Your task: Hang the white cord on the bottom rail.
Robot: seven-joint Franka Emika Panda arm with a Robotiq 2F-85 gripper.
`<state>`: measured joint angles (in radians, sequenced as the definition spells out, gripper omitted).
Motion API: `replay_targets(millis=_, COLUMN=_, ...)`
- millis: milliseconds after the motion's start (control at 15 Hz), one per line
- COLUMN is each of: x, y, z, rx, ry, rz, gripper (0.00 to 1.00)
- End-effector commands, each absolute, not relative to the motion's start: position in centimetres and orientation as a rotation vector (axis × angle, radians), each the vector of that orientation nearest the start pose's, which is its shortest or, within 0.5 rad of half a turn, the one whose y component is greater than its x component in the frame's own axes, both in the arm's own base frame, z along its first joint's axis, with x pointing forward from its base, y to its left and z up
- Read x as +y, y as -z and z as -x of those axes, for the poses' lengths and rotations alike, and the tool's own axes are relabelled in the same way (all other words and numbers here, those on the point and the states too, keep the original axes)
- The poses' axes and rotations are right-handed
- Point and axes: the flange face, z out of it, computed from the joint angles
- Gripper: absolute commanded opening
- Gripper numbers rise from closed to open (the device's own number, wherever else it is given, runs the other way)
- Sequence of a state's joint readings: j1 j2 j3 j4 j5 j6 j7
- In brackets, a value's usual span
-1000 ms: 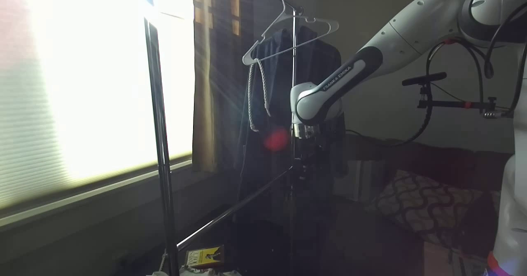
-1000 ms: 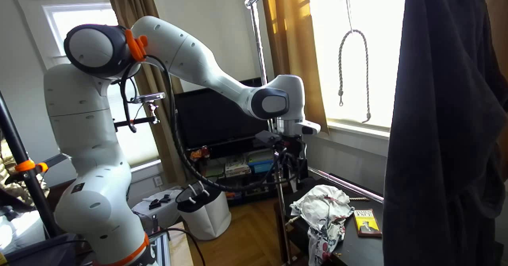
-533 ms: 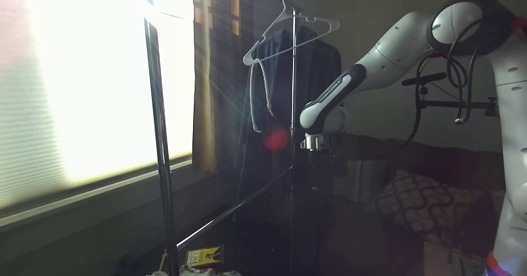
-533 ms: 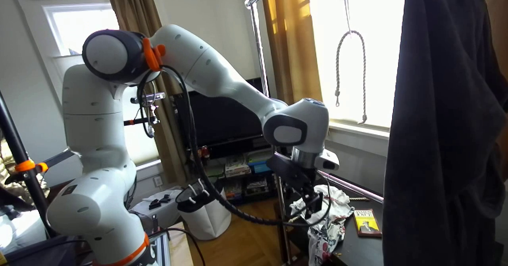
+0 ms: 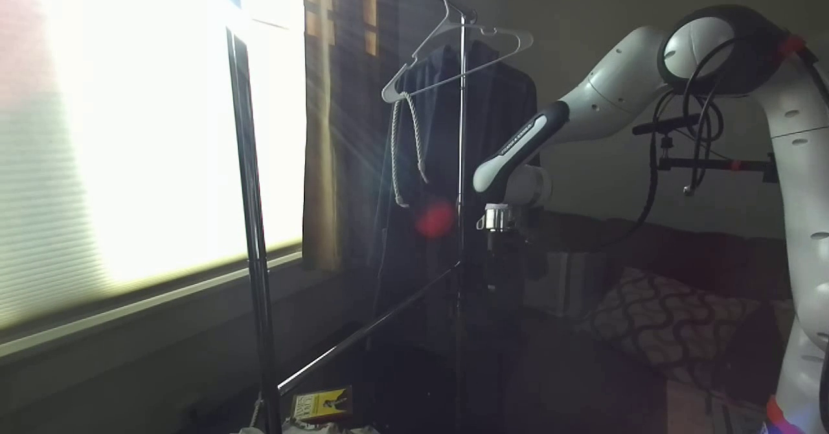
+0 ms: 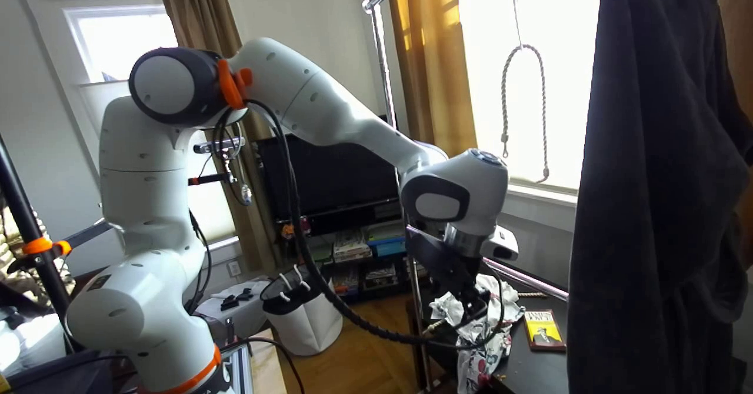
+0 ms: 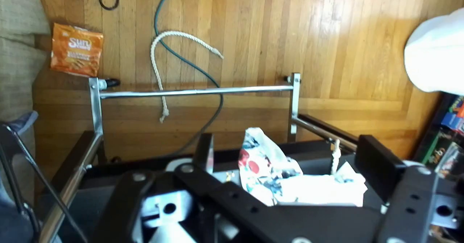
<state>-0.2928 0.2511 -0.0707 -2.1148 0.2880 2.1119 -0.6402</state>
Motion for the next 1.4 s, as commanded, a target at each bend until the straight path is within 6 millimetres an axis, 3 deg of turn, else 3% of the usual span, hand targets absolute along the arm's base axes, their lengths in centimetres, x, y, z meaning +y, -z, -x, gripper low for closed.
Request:
replay_targets(millis=0, x=-15.2, y=-35.5, z=-48.6, rx=-0.097, ry=0.095, rz=2.776, gripper=1.0)
replay_targets(millis=200, x=-13.6, y=-42.4, z=-46.7, rx=-0.071, ry=0.318, rz=2.713, gripper=1.0)
replay_targets(millis=467, x=-11.2, y=-51.8, z=-43.5, rx=0.094, ry=0.542, rz=2.588, gripper=1.0)
replay_targets(millis=667, x=-8.1, y=-59.0, z=-41.6, rx=0.203, ry=0.725, rz=2.514, gripper=1.0)
replay_targets(millis=867, x=-5.3, y=-65.2, z=-41.5, rx=0.364, ry=0.843, rz=2.412, gripper=1.0)
replay_targets(millis=933, x=-5.2, y=-66.8, z=-42.1, rx=0.347, ry=0.974, rz=2.418, gripper=1.0)
replay_targets(millis=1000, x=-5.9, y=-65.1, z=-41.7, rx=0.303, ry=0.876, rz=2.454, gripper=1.0)
replay_targets(millis=1133, x=-5.0, y=-67.2, z=-41.7, rx=0.32, ry=0.967, rz=2.425, gripper=1.0)
replay_targets(millis=1200, x=-5.0, y=-67.2, z=-41.8, rx=0.322, ry=0.97, rz=2.425, gripper=1.0)
replay_targets(millis=1267, x=-5.1, y=-65.8, z=-42.9, rx=0.355, ry=1.041, rz=2.426, gripper=1.0)
replay_targets(millis=1333, x=-5.4, y=-66.1, z=-43.6, rx=0.343, ry=1.149, rz=2.409, gripper=1.0)
